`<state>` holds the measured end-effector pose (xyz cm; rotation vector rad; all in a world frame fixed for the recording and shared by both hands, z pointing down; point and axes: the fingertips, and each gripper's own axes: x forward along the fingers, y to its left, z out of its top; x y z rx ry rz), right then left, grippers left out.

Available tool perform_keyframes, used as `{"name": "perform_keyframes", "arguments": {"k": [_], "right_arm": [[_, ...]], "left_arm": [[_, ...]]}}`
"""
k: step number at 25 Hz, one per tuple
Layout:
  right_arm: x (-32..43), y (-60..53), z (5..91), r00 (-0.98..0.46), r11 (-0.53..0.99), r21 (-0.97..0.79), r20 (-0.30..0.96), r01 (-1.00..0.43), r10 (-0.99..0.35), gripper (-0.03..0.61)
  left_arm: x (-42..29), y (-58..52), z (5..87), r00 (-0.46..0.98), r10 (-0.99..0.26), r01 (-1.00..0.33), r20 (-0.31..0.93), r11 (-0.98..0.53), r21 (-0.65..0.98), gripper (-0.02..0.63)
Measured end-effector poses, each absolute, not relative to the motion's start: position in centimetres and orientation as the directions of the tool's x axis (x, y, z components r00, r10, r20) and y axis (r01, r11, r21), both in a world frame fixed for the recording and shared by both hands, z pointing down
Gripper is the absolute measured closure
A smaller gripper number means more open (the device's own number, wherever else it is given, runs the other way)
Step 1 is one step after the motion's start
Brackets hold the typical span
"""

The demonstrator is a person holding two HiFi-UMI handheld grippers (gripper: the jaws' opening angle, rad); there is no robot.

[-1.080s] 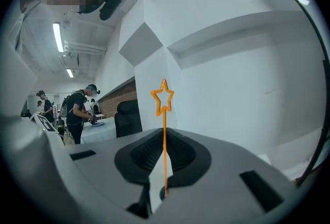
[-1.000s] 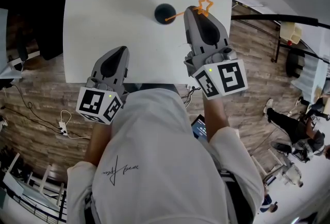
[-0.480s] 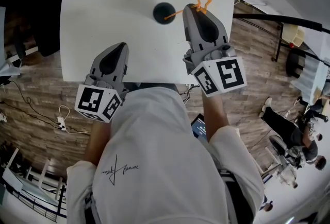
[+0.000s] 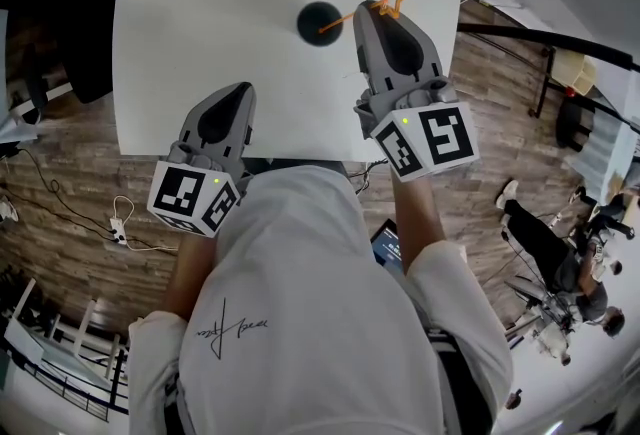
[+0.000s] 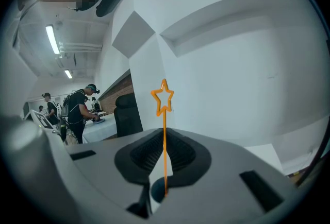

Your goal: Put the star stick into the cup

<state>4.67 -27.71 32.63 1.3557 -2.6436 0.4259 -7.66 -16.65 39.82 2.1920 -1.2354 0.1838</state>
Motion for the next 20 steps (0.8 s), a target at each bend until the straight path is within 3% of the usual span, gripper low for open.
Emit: {"name": "perform_keyframes", "arguments": {"k": [20], "right_arm": [[4.4, -28.9, 36.0, -0.59, 0.548, -0.22, 0.299, -0.807, -0.75, 0.558]], "left_arm": [[-7.0, -16.8, 41.1, 0.568, -0.704, -0.806, 0.427, -0.369, 0.464, 0.607]]}}
